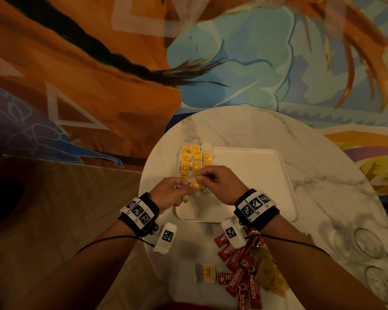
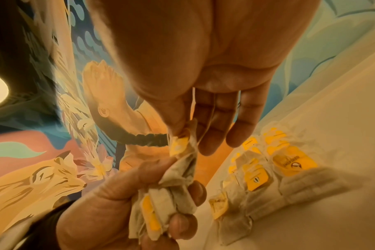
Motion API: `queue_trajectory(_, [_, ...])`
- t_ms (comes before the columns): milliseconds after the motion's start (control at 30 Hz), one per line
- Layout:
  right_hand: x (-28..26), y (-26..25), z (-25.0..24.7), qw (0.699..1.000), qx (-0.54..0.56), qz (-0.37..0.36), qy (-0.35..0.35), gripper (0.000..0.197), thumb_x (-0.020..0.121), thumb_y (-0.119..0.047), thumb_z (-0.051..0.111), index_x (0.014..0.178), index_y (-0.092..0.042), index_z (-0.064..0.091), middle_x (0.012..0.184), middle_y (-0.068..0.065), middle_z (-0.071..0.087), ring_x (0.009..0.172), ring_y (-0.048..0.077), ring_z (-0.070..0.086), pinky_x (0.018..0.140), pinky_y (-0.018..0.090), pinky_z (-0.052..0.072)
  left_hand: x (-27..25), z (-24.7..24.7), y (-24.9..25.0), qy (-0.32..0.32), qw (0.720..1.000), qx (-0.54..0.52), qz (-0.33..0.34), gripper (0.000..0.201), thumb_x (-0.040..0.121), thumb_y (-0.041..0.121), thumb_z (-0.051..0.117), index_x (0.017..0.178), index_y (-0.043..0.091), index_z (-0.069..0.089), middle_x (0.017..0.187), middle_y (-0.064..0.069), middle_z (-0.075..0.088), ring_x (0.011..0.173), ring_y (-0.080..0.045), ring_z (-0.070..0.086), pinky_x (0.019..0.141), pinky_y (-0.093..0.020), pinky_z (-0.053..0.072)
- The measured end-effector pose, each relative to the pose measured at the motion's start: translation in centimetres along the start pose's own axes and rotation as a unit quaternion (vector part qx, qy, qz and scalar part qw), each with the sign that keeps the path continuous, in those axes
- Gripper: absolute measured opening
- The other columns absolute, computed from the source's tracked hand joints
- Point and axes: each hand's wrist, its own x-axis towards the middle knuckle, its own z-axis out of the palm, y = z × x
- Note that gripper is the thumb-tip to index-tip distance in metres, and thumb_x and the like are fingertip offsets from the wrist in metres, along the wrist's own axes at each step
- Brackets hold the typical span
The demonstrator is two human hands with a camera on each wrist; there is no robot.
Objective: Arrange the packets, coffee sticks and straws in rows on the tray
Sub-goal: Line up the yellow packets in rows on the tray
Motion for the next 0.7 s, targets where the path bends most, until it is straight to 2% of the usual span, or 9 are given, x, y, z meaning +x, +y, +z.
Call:
queue_trajectory(67, [-0.1, 0.2, 0.2, 1.0, 0.023, 0.011, 0.004, 0.015, 0.093, -0.021, 0.068, 0.105, -0.015, 0.074, 0.094, -0.013, 0.071, 0.083, -0.005, 0.063, 0.077, 0.012, 0.048, 0.0, 0.0, 0.0, 0.006, 1.0, -0.018, 0.003, 0.008, 0.088, 0.014, 0.073, 0.083, 0.009, 0.07, 0.071, -0.009, 0.061, 0.055, -0.013, 0.054, 0.048, -0.024, 0.036])
queue_trajectory(233, [0.0, 1.1, 0.9, 0.998, 0.053, 0.033, 0.007, 0.012, 0.09, -0.021, 0.07, 0.1, -0.017, 0.074, 0.087, -0.001, 0.075, 0.078, 0.015, 0.07, 0.079, 0.04, 0.059, 0.0, -0.4, -0.2, 0.034, 0.998, -0.049, -0.012, 0.005, 0.089, 0.015, 0.072, 0.088, 0.011, 0.07, 0.075, -0.008, 0.064, 0.063, -0.017, 0.057, 0.052, -0.026, 0.04])
queue_trajectory(367, [0.4, 1.7, 0.8, 0.997, 0.048, 0.055, 0.039, 0.006, 0.091, -0.026, 0.068, 0.093, -0.021, 0.07, 0.08, 0.0, 0.072, 0.075, 0.021, 0.07, 0.078, 0.047, 0.059, 0.0, -1.5, -0.2, 0.07, 0.99, -0.116, -0.043, 0.008, 0.094, 0.018, 0.065, 0.098, 0.014, 0.071, 0.091, -0.01, 0.067, 0.072, -0.02, 0.062, 0.065, -0.03, 0.046])
queue_trajectory(433, [0.6, 1.9, 0.6, 0.998, 0.016, 0.063, 0.026, 0.006, 0.091, -0.028, 0.067, 0.091, -0.022, 0.069, 0.081, -0.002, 0.071, 0.075, 0.02, 0.069, 0.077, 0.045, 0.058, -0.1, -2.4, -0.3, 0.082, 0.977, -0.188, -0.063, 0.011, 0.094, 0.019, 0.065, 0.102, 0.012, 0.069, 0.094, -0.011, 0.067, 0.071, -0.021, 0.065, 0.062, -0.028, 0.049])
queue_trajectory(500, [0.6, 2.1, 0.7, 0.997, -0.049, 0.055, -0.001, 0.008, 0.092, -0.027, 0.067, 0.092, -0.019, 0.068, 0.085, -0.003, 0.069, 0.078, 0.017, 0.064, 0.076, 0.037, 0.054, -0.2, -3.3, -0.5, 0.085, 0.966, -0.231, -0.078, 0.014, 0.095, 0.02, 0.064, 0.106, 0.011, 0.065, 0.092, -0.013, 0.067, 0.07, -0.02, 0.065, 0.058, -0.026, 0.051])
queue_trajectory(600, [0.5, 2.0, 1.5, 0.988, -0.131, 0.048, -0.064, 0.016, 0.093, -0.031, 0.067, 0.103, -0.019, 0.071, 0.097, -0.003, 0.069, 0.086, 0.014, 0.061, 0.079, 0.027, 0.046, -0.2, -4.1, -1.1, 0.092, 0.954, -0.266, -0.098, 0.011, 0.095, 0.021, 0.062, 0.101, 0.011, 0.063, 0.089, -0.012, 0.068, 0.075, -0.022, 0.065, 0.056, -0.025, 0.052])
queue_trajectory(700, [0.5, 2.3, 2.9, 0.98, -0.151, 0.047, -0.124, 0.021, 0.092, -0.033, 0.067, 0.108, -0.02, 0.072, 0.104, -0.002, 0.071, 0.091, 0.013, 0.063, 0.082, 0.026, 0.048, -0.2, -4.3, -1.5, 0.094, 0.944, -0.294, -0.116, 0.012, 0.095, 0.022, 0.062, 0.097, 0.011, 0.064, 0.087, -0.012, 0.068, 0.077, -0.023, 0.066, 0.056, -0.024, 0.053])
